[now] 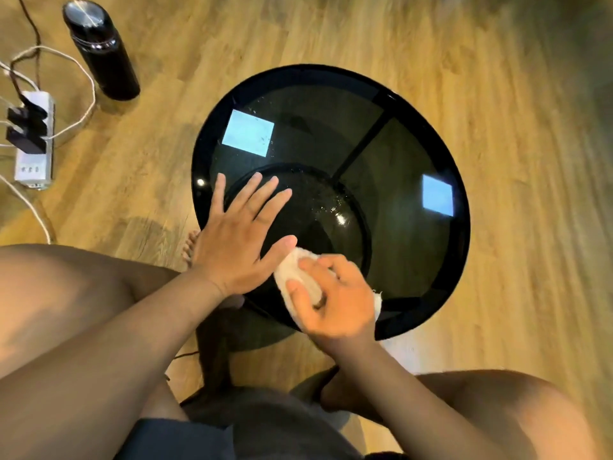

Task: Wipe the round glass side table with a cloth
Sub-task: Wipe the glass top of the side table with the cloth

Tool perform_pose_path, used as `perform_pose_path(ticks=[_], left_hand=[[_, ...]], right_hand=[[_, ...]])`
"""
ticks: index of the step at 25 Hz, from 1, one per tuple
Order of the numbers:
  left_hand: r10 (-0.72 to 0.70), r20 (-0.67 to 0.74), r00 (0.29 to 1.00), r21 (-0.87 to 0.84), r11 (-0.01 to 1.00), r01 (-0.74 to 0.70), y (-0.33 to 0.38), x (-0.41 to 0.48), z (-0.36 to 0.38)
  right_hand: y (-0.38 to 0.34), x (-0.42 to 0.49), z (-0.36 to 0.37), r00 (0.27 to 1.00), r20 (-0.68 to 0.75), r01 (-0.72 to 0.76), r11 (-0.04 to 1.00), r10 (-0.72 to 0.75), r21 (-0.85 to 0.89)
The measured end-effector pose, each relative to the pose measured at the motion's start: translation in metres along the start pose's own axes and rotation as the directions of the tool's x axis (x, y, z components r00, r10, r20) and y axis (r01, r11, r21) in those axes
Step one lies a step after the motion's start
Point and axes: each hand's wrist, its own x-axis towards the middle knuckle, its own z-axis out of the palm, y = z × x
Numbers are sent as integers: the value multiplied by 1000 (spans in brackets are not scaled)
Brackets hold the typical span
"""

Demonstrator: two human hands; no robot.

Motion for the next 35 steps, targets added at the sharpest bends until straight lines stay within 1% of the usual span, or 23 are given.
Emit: perform_pose_path(ticks=[1, 3, 4, 5, 6, 8, 11, 13, 15, 16, 18, 20, 21, 23, 25, 27, 28, 30, 31, 32, 33, 35], left_hand=[[0, -9, 1000, -21, 1000, -1, 0, -1, 0], [7, -23, 1000, -42, 999, -8, -1, -2, 1], [13, -25, 1000, -40, 999, -14, -1, -2, 1], [19, -20, 1000, -31, 999, -20, -2, -2, 2], [21, -14, 1000, -16, 1000, -21, -3, -2, 3], [9, -4, 1000, 12, 1000, -9, -3, -1, 5], [-13, -11, 1000, 0, 1000, 13, -3, 1, 6], [-9, -30, 1000, -8, 1000, 8, -3, 0, 6], [0, -33, 999, -15, 1000, 0, -4, 1, 7], [0, -40, 999, -17, 1000, 0, -4, 3, 7], [-2, -37, 999, -16, 1000, 2, -3, 5, 8], [-10, -34, 999, -12, 1000, 10, -3, 6, 10], [-13, -33, 999, -8, 1000, 13, -3, 6, 10], [-12, -36, 999, -12, 1000, 12, -2, 5, 9], [-7, -48, 999, -29, 1000, 6, -1, 4, 7], [-6, -59, 998, -50, 999, 3, -1, 4, 6], [-11, -63, 998, -62, 998, 7, -1, 3, 6], [-18, -73, 997, -77, 997, 13, -1, 2, 5], [-17, -74, 997, -78, 997, 11, 0, 2, 5], [-17, -72, 997, -75, 997, 11, 1, 2, 5], [-21, -70, 997, -67, 998, 16, 1, 3, 4], [-35, -67, 997, -66, 997, 30, 3, 3, 3]], right_hand=[[-14, -13, 4, 995, 42, 86, 996, -86, 1], [-12, -15, 5, 966, 110, 239, 971, -235, -29], [0, -6, 3, 954, 107, 288, 956, -281, -56], [16, 6, -1, 953, 82, 299, 951, -293, -78], [34, 21, -6, 964, 44, 264, 960, -261, -91], [77, 54, -16, 991, -29, 128, 985, -132, -112], [158, 108, -38, 990, -117, -100, 980, 81, -170], [211, 145, -53, 956, -168, -276, 930, 240, -243], [245, 172, -63, 890, -221, -449, 849, 398, -280], [249, 180, -64, 867, -230, -494, 824, 442, -276], [240, 181, -64, 854, -190, -518, 821, 484, -239], [208, 166, -59, 870, -121, -493, 848, 478, -196], [182, 152, -55, 890, -91, -456, 871, 447, -183], [123, 108, -41, 948, -60, -318, 934, 312, -163], [50, 52, -22, 994, -2, -106, 993, 106, -56], [-6, 4, -6, 992, 57, 117, 993, -116, -9], [-19, -8, -2, 977, 95, 193, 981, -190, -20], [-15, -7, -2, 950, 157, 281, 958, -269, -57], [-2, -1, -6, 944, 156, 303, 951, -289, -69], [14, 8, -11, 950, 139, 289, 955, -278, -67], [34, 19, -17, 969, 105, 233, 971, -226, -58], [82, 46, -33, 998, 41, 48, 994, -44, -94]])
